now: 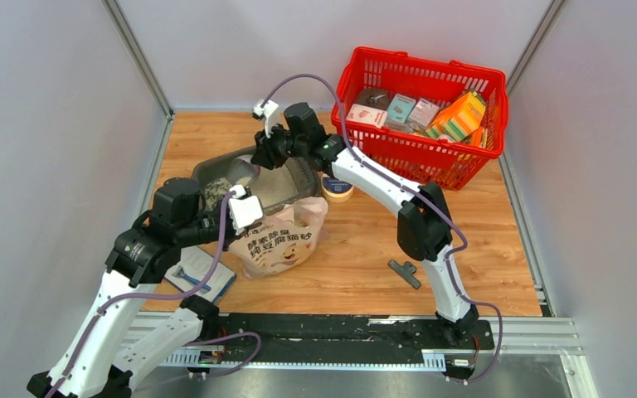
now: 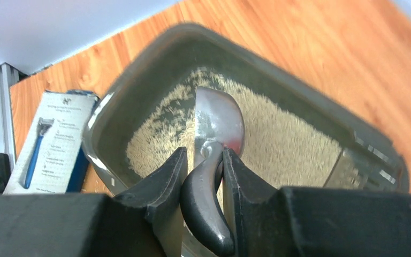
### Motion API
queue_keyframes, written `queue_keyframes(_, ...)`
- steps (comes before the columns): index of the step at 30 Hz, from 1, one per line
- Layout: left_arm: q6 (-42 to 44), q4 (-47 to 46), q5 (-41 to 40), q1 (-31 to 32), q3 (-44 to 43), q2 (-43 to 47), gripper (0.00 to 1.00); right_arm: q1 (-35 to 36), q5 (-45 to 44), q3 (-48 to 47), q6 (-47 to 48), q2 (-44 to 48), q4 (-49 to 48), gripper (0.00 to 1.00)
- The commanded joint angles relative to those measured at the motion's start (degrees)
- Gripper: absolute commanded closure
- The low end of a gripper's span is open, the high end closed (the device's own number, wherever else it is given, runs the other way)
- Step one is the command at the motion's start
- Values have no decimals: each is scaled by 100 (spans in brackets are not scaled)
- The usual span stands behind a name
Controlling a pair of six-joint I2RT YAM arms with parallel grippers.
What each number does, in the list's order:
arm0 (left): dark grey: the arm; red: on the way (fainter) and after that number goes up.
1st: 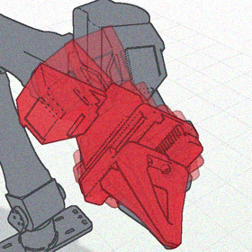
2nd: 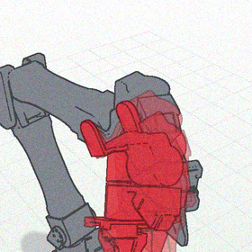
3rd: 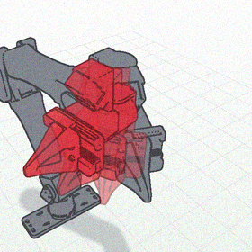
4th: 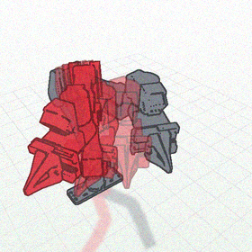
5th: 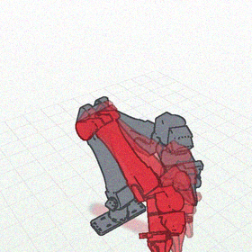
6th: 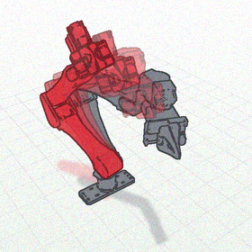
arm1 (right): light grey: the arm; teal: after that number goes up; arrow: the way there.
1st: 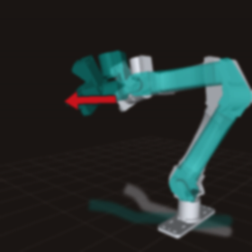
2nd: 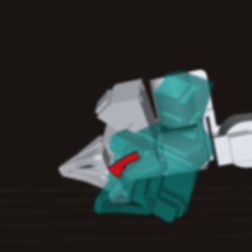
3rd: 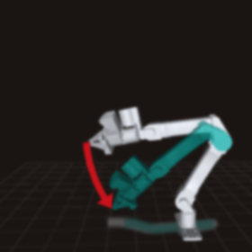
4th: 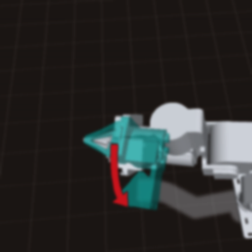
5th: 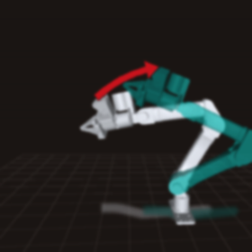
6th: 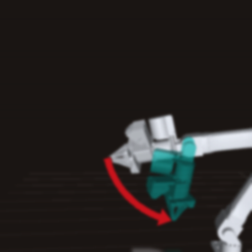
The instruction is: Fill the litter box with clean litter
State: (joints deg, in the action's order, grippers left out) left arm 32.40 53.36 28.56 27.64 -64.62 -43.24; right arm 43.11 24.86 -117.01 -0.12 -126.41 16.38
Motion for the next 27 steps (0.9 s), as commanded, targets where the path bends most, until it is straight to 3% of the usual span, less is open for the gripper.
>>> queue_keyframes(1,-296,-827,528,-4,-42,264,100,-101,-614,20,514,792,-821,100)
queue_keyframes(6,-533,-1020,546,-4,81,386,100,-539,-395,47,390,1460,-365,100)
queue_keyframes(10,-910,-1345,467,-4,265,422,100,-883,96,-392,407,1865,1099,100)
queue_keyframes(16,-1447,-1838,160,-4,432,343,100,-1033,783,-814,1356,2515,3580,100)
queue_keyframes(27,-1667,-1891,115,-4,389,299,100,-1033,1073,-252,1163,3667,4416,100)
